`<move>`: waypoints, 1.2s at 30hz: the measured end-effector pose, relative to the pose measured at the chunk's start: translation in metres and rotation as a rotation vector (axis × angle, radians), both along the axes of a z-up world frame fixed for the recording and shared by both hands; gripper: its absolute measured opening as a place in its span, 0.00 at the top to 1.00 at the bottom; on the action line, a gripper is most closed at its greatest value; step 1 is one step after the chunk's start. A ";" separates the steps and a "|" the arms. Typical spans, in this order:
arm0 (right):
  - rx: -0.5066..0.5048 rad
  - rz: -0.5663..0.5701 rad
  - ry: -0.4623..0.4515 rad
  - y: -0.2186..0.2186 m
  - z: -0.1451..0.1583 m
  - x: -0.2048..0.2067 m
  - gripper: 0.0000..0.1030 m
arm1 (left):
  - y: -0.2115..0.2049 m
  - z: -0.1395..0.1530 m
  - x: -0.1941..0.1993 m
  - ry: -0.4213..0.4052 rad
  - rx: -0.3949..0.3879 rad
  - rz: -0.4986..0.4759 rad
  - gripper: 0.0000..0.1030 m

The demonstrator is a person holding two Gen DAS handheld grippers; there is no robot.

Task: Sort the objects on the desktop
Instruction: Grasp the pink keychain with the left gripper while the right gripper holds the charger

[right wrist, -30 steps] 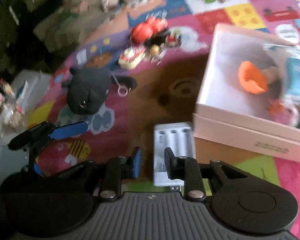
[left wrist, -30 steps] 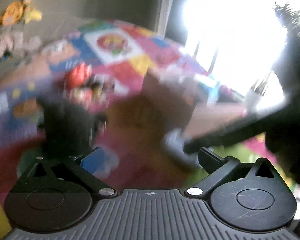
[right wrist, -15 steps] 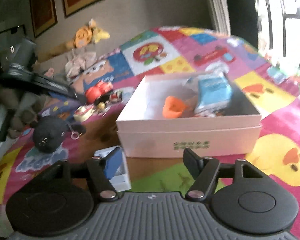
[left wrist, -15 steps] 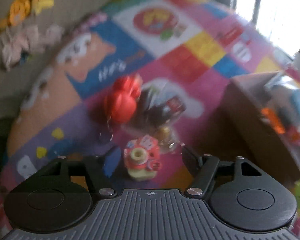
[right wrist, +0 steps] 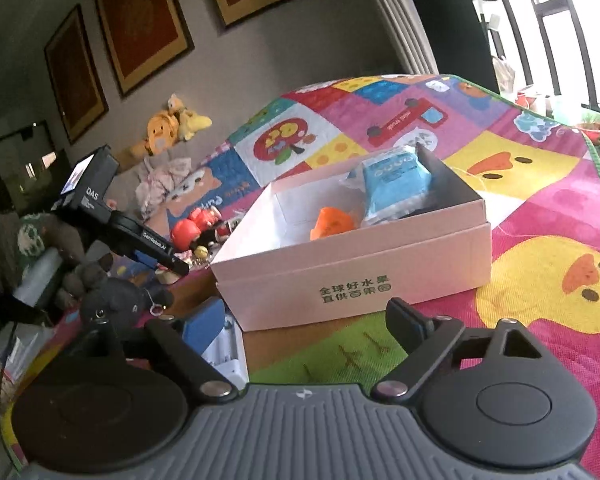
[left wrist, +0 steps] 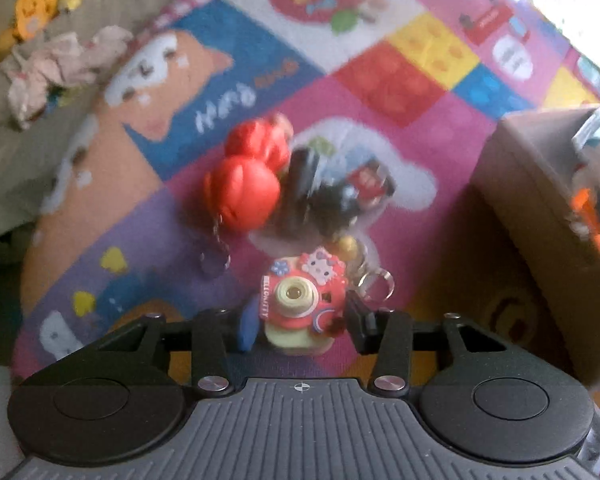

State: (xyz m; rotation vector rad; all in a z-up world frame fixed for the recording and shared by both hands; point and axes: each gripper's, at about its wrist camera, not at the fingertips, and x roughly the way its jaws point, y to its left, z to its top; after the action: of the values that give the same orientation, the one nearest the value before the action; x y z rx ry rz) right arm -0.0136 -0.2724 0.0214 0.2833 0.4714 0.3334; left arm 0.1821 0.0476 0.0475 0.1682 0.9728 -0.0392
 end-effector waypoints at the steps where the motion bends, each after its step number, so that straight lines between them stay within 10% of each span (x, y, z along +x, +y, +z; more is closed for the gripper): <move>1: 0.006 -0.002 -0.005 -0.001 0.000 -0.001 0.13 | -0.002 0.010 -0.005 -0.027 -0.017 -0.005 0.53; 9: 0.028 -0.017 -0.014 -0.004 0.000 -0.001 0.07 | -0.029 0.085 -0.121 -0.262 -0.262 -0.173 0.53; 19: 0.023 -0.037 -0.005 -0.004 -0.002 -0.001 0.04 | -0.019 0.010 -0.200 -0.155 -0.354 -0.095 0.53; 30: 0.003 -0.056 0.043 -0.002 -0.004 0.006 0.00 | -0.018 -0.031 -0.217 -0.220 -0.194 -0.041 0.15; 36: -0.193 0.049 0.013 0.032 0.003 -0.008 0.00 | -0.029 -0.053 -0.226 -0.275 -0.135 -0.056 0.03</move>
State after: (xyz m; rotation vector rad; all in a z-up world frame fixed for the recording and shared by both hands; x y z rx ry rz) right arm -0.0220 -0.2402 0.0244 0.0865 0.5203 0.3317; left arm -0.0437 0.0189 -0.0052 0.0734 0.6887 -0.1299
